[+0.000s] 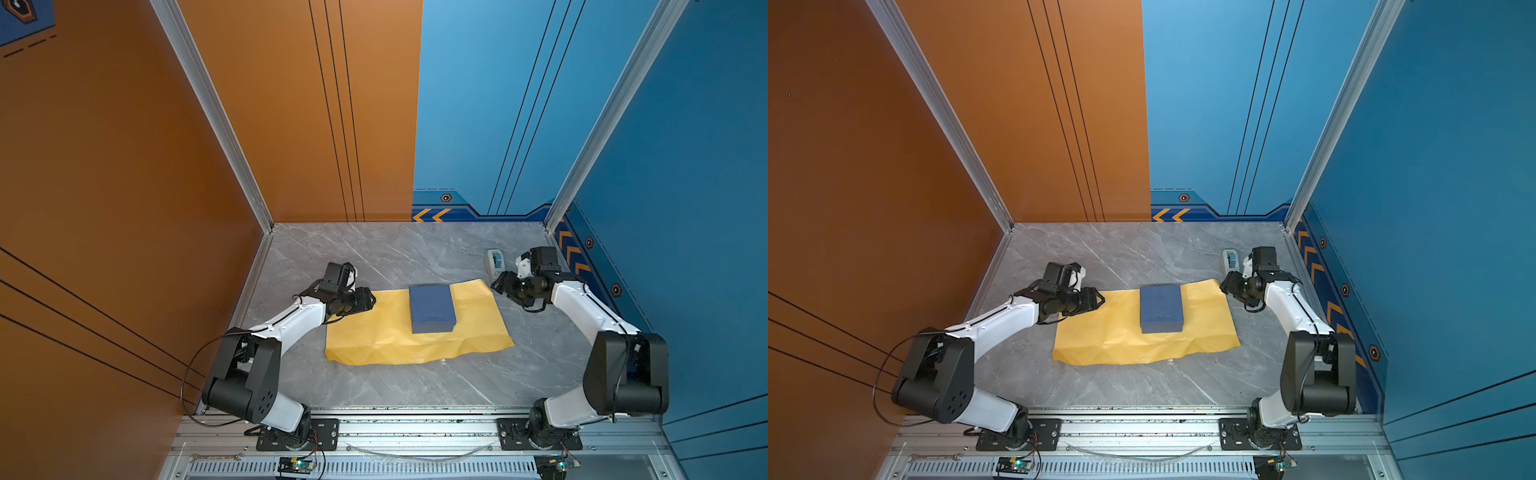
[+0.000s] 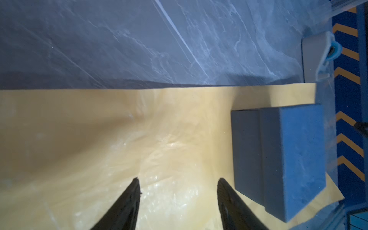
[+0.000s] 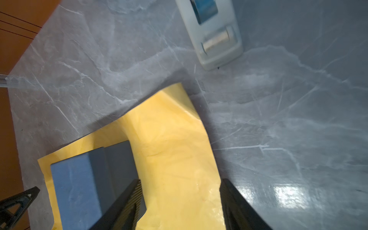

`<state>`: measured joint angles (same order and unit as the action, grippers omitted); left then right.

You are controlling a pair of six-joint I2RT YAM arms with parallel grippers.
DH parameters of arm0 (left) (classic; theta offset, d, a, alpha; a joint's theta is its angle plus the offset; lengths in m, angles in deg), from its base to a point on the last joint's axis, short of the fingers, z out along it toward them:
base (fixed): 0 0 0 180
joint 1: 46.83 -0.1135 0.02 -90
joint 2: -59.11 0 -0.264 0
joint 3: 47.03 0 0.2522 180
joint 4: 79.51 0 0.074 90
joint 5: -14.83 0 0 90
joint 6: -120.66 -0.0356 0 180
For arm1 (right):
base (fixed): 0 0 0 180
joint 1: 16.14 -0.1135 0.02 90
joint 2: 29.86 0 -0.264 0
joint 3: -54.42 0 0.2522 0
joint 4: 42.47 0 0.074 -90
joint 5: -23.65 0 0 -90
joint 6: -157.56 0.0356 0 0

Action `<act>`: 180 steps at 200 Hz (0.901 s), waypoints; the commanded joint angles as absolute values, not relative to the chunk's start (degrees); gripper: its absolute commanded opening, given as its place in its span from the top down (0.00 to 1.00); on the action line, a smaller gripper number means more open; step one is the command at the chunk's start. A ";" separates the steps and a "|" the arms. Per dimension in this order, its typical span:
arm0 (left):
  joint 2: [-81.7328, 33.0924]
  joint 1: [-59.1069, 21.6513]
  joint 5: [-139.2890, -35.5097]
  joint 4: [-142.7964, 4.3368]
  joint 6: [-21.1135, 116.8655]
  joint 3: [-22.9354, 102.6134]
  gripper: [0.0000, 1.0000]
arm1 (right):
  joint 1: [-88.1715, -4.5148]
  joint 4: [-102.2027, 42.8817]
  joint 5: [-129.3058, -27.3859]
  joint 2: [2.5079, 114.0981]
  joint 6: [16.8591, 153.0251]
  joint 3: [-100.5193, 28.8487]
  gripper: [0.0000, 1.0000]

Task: Wrap a gift box in wrapping paper
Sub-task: Move the wrapping paper to the center of the table, then move the gift box onto the wrapping paper.

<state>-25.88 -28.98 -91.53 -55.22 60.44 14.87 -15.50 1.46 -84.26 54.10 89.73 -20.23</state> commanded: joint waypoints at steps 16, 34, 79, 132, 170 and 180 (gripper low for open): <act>-27.48 -28.16 -92.32 -58.56 63.04 9.20 0.41 | -24.79 9.30 -79.06 53.94 86.16 -26.00 0.28; -28.47 -28.28 -91.64 -59.73 62.73 7.52 0.41 | -29.22 8.89 -83.00 60.08 86.20 -29.52 0.23; -29.84 -28.33 -90.75 -60.54 62.16 5.61 0.41 | -36.55 10.84 -86.60 75.80 84.72 -40.95 0.21; -29.11 -28.45 -89.22 -59.63 61.95 5.13 0.41 | -38.73 14.62 -88.03 81.02 81.67 -43.79 0.21; -28.57 -28.43 -88.43 -58.51 61.60 5.57 0.41 | -38.83 13.88 -90.28 79.43 82.43 -41.98 0.22; -27.67 -28.30 -88.60 -57.75 61.28 6.49 0.41 | -38.28 13.00 -90.79 78.35 83.42 -41.05 0.20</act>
